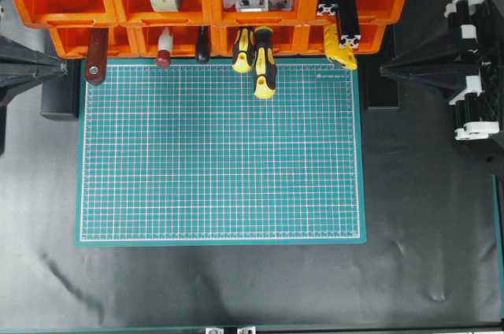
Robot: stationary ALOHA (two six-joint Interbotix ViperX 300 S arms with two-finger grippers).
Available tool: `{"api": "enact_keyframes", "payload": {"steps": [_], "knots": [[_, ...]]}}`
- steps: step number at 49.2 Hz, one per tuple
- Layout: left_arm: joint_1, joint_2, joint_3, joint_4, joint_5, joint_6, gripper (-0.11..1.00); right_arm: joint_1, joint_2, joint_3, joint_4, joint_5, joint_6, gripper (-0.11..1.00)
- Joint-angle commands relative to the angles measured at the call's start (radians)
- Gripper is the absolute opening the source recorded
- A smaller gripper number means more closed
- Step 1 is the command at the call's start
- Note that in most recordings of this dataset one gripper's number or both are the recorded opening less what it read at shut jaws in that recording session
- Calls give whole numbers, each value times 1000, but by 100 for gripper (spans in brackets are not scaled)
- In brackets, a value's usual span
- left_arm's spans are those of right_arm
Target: Pick frame from container rack with right arm.
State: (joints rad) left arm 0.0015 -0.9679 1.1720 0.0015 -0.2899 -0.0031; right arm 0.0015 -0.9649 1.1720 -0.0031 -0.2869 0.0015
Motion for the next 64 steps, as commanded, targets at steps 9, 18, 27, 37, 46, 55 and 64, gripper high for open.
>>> {"api": "enact_keyframes", "payload": {"steps": [9,18,27,37,46,55,64], "knots": [[-2,-3,-89,31,-6,-17,1,3,-31,-34,6,92,35,-1],[-14,6,-132,31,49,-20,1,5,-52,-91,8,264,74,-1],[-23,26,-163,31,132,-38,1,34,-29,-206,8,468,92,-1],[-23,26,-173,31,161,-57,1,75,31,-400,-3,805,92,-1],[-21,28,-173,31,169,-57,1,109,101,-577,-40,1042,92,-1],[-21,29,-173,31,167,-58,1,170,221,-719,-103,1198,94,-1],[-23,31,-173,31,169,-60,1,252,387,-887,-239,1327,117,-1]]}}
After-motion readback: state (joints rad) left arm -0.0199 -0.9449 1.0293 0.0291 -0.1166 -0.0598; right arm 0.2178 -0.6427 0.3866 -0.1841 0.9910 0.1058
